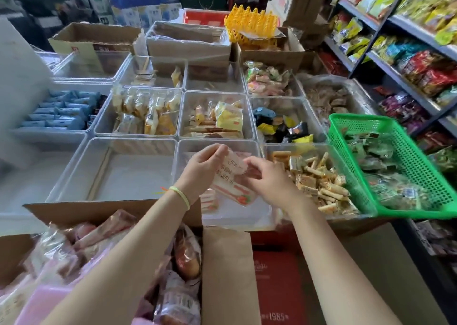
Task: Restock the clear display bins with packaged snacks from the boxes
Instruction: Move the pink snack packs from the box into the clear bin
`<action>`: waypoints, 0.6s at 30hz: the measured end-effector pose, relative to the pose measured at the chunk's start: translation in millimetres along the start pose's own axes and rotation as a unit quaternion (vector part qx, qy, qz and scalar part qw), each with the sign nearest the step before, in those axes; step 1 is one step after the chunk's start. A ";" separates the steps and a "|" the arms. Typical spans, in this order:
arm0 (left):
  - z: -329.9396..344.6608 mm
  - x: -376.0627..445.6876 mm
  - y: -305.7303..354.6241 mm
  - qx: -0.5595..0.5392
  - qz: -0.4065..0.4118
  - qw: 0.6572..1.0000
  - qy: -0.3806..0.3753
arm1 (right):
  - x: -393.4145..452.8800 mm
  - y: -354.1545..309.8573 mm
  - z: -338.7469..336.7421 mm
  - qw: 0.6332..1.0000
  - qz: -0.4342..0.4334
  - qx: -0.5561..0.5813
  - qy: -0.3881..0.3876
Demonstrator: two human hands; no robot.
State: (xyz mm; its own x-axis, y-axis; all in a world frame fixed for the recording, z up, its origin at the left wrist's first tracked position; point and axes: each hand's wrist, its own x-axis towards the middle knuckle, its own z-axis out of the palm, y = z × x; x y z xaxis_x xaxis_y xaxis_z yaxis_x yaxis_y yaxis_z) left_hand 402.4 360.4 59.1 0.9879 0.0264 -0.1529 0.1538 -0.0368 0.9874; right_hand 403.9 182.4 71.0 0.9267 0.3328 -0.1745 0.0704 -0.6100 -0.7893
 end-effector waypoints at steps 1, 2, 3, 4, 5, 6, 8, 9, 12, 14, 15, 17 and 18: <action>5.2 8.1 -5.4 0.013 -0.009 1.000 0.003 | 6.8 12.6 1.3 1.000 0.013 0.000 0.013; 7.6 19.0 -13.5 0.029 -0.028 0.999 0.009 | 14.5 27.2 2.8 0.999 0.029 -0.015 0.031; 8.7 29.5 -21.3 0.044 -0.051 0.998 0.017 | 22.1 40.6 3.5 0.997 0.047 -0.041 0.045; 7.3 43.7 -33.1 0.067 -0.074 0.995 0.027 | 29.6 52.2 3.2 0.994 0.065 -0.071 0.057; 5.0 56.8 -45.7 0.103 -0.094 0.990 0.031 | 37.6 61.2 2.1 0.989 0.080 -0.099 0.070; 1.1 70.8 -61.3 0.168 -0.114 0.979 0.022 | 46.5 68.2 1.3 0.985 0.092 -0.121 0.085; -1.4 88.3 -80.8 0.360 -0.150 0.920 -0.028 | 67.1 74.7 -1.3 0.980 0.110 -0.129 0.100; 0.6 92.3 -88.4 0.457 -0.153 0.873 -0.066 | 79.9 75.9 -1.4 0.980 0.114 -0.126 0.100; 10.3 97.3 -109.7 0.593 -0.180 0.777 -0.109 | 124.2 77.7 4.0 0.972 0.110 -0.191 0.085; 16.0 100.7 -123.3 0.625 -0.206 0.744 -0.116 | 150.0 76.9 11.8 0.953 0.106 -0.278 0.062; 18.9 102.4 -128.6 0.636 -0.214 0.731 -0.124 | 160.3 76.2 16.4 0.939 0.105 -0.323 0.047; 20.6 109.2 -131.1 0.639 -0.218 0.723 -0.146 | 176.8 74.9 28.3 0.914 0.105 -0.391 0.027; 20.3 112.5 -130.2 0.632 -0.216 0.729 -0.150 | 184.4 75.0 34.7 0.907 0.106 -0.406 0.019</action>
State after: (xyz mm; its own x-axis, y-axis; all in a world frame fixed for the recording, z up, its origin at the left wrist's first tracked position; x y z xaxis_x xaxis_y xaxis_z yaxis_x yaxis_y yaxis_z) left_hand 493.9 347.9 -87.5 0.7734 0.0958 -0.6267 0.1604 -0.9859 0.0473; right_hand 567.3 222.9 -40.9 0.9624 0.1309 -0.2381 0.1241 -0.9913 -0.0436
